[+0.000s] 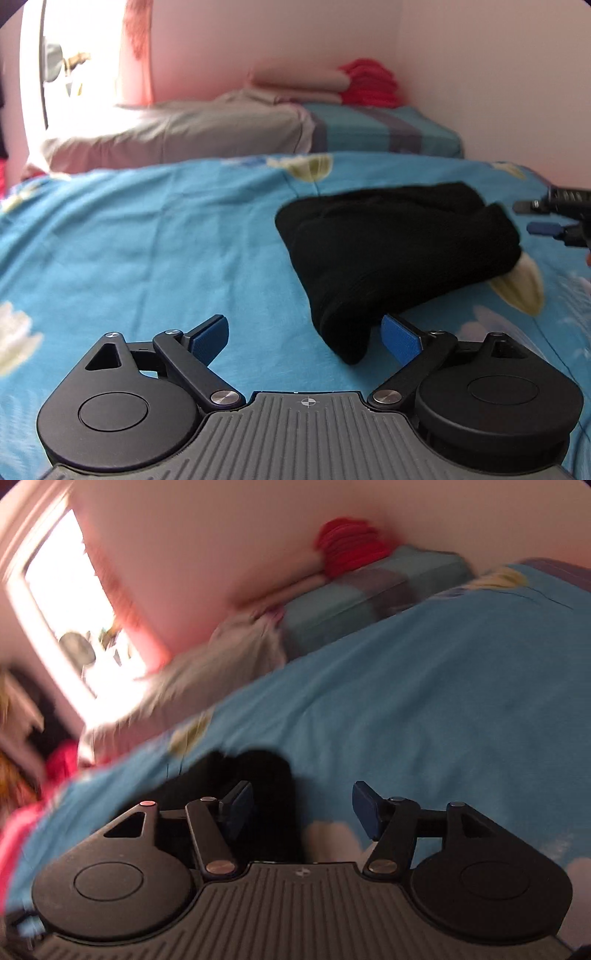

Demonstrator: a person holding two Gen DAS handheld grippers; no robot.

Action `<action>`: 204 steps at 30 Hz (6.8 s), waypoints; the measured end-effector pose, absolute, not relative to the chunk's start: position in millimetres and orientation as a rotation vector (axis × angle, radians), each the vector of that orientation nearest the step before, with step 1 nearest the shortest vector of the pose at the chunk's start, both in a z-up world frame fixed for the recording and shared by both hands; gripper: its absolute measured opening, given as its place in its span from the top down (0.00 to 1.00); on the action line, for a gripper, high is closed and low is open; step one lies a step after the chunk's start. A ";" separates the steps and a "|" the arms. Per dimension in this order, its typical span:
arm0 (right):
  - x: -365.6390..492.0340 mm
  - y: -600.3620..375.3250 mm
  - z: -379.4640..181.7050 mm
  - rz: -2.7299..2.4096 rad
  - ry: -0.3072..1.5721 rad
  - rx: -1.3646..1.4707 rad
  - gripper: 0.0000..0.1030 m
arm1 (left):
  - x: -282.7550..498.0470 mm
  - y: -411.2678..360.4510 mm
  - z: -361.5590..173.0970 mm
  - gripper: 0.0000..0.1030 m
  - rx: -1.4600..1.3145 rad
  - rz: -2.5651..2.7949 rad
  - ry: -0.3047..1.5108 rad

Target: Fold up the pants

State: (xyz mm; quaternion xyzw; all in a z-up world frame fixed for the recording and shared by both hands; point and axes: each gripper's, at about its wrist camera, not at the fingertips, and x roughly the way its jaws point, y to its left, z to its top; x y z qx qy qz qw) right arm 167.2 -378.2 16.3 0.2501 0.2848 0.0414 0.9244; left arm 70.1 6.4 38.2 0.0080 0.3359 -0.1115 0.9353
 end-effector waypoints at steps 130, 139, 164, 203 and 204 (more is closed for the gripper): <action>-70.1 -241.5 19.9 0.104 0.779 0.014 0.07 | -45.3 -51.0 47.5 0.00 0.090 -0.064 0.956; -68.9 -244.4 24.9 0.096 0.766 0.008 0.04 | -46.0 -57.0 41.5 0.00 0.126 -0.041 0.964; -54.9 -238.0 24.8 0.078 0.756 -0.054 0.01 | -36.3 -68.3 41.2 0.00 0.154 -0.061 0.953; -42.2 -241.0 19.3 0.167 0.752 -0.016 0.01 | -24.8 -74.3 42.0 0.00 0.147 -0.052 0.979; -42.3 -241.4 19.0 0.170 0.752 -0.015 0.01 | -25.1 -74.8 42.3 0.00 0.146 -0.051 0.977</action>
